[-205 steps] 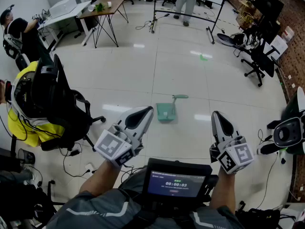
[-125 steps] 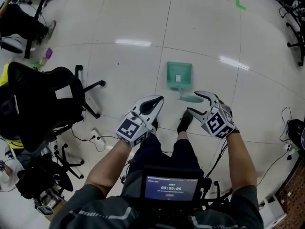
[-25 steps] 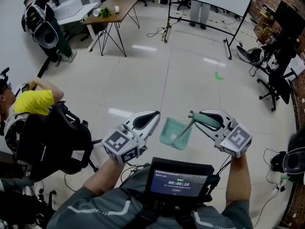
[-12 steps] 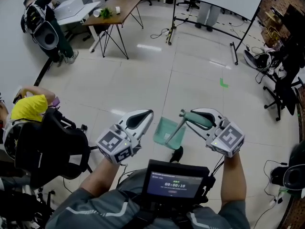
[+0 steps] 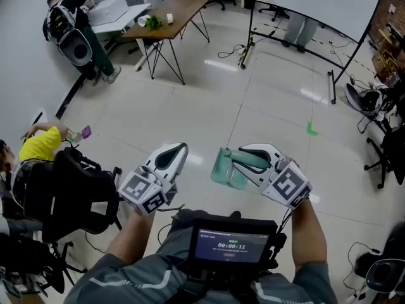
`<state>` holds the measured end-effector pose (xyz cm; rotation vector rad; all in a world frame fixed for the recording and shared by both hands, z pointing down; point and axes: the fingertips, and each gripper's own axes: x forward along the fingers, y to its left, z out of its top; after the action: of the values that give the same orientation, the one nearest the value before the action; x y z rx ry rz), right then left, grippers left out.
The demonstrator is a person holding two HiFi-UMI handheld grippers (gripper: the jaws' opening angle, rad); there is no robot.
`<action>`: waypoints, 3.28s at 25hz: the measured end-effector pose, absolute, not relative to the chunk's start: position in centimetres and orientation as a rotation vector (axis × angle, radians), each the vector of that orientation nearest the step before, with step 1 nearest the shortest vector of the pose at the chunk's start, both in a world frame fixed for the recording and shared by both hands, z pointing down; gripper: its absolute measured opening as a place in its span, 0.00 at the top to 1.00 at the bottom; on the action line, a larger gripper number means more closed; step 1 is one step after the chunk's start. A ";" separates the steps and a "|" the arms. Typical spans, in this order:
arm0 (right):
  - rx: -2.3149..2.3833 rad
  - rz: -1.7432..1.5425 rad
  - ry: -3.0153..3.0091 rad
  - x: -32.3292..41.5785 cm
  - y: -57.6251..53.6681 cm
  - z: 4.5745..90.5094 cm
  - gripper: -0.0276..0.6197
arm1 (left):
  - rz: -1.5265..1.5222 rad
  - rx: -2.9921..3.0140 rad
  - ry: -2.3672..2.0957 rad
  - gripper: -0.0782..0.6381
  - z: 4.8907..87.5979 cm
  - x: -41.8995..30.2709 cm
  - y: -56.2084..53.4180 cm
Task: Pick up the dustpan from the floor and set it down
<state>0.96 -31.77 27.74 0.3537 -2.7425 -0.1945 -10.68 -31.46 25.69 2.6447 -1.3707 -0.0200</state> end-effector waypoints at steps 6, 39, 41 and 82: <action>0.352 -0.237 -2.749 1.9 -41.5 27.6 0.74 | -0.051 2.677 -1.249 0.85 26.1 -9.9 -40.8; 0.491 -0.026 -2.603 4.4 -66.4 63.4 0.75 | 0.217 2.578 -0.925 0.85 61.4 -4.3 -65.6; 0.486 0.004 -2.597 4.6 -67.4 68.0 0.75 | 0.253 2.550 -0.914 0.85 66.0 -3.8 -66.4; 0.413 0.157 -2.495 3.2 -64.7 88.4 0.61 | 0.262 2.464 -0.952 0.85 81.6 -4.0 -65.6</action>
<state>3.23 -64.71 88.44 0.4131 -2.4951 0.1571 -3.96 -65.63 81.61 2.4640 -0.9523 0.2623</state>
